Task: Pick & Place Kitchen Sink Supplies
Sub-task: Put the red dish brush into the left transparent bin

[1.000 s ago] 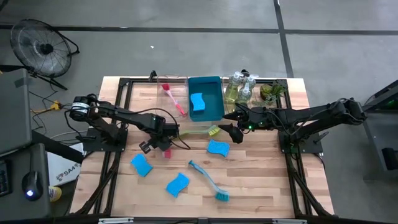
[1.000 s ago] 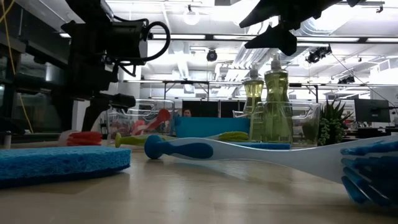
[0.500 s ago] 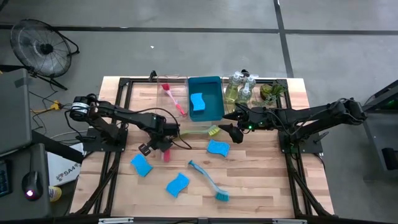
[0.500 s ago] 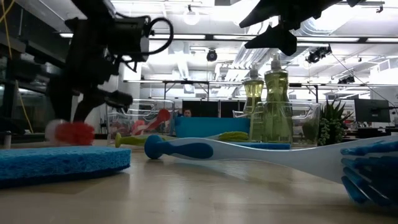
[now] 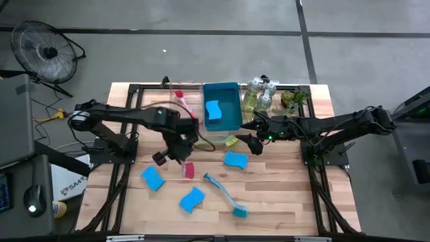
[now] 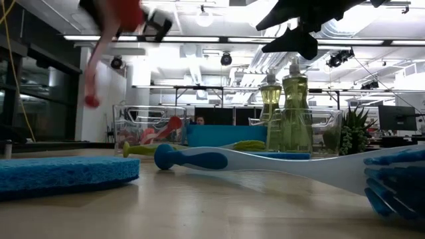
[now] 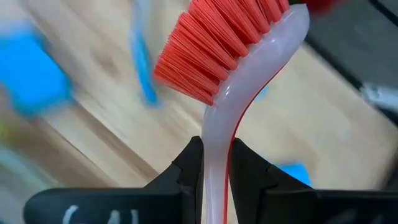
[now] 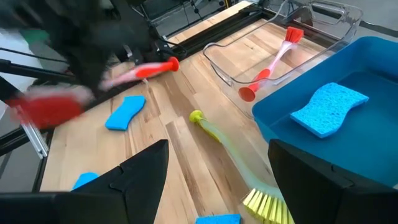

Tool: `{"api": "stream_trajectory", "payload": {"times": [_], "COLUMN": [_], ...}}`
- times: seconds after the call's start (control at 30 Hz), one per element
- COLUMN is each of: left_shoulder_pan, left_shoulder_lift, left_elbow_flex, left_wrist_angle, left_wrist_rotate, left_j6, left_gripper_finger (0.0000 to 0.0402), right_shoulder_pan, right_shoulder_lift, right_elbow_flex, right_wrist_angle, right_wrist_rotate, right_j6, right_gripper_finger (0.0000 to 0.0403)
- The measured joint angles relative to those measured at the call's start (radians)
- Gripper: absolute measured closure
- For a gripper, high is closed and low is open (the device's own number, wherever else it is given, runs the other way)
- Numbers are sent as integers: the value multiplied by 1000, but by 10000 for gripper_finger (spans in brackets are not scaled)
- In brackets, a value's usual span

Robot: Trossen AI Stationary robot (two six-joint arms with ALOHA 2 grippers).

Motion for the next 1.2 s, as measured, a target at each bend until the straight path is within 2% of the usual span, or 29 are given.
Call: {"api": "stream_trajectory", "payload": {"times": [0.17, 0.3, 0.43, 0.6, 0.7, 0.93, 1.2], "left_shoulder_pan": [1, 1, 24, 74, 104, 151, 174], "left_shoulder_lift": [-49, -82, -97, -98, -96, -91, -7], "left_elbow_flex": [153, 205, 206, 206, 206, 206, 204], "left_wrist_angle": [110, 260, 439, 598, 675, 846, 986], "left_wrist_rotate": [29, 27, 26, 34, 34, -10, -32], "left_j6": [3, -12, -60, -147, -219, -402, -542], "left_gripper_finger": [355, 355, 355, 355, 355, 355, 355], "right_shoulder_pan": [0, 0, 1, 39, 59, 63, 62], "right_shoulder_lift": [0, 0, 0, 0, 0, 0, 0], "right_elbow_flex": [0, 0, 0, 0, 0, 0, 0], "right_wrist_angle": [-9, 7, 112, 305, 343, 392, 546], "right_wrist_rotate": [3, 4, -6, -1, 32, 75, 114], "right_j6": [-2, -3, 4, -198, -271, -315, -445], "right_gripper_finger": [132, 132, 132, 132, 132, 132, 132]}}
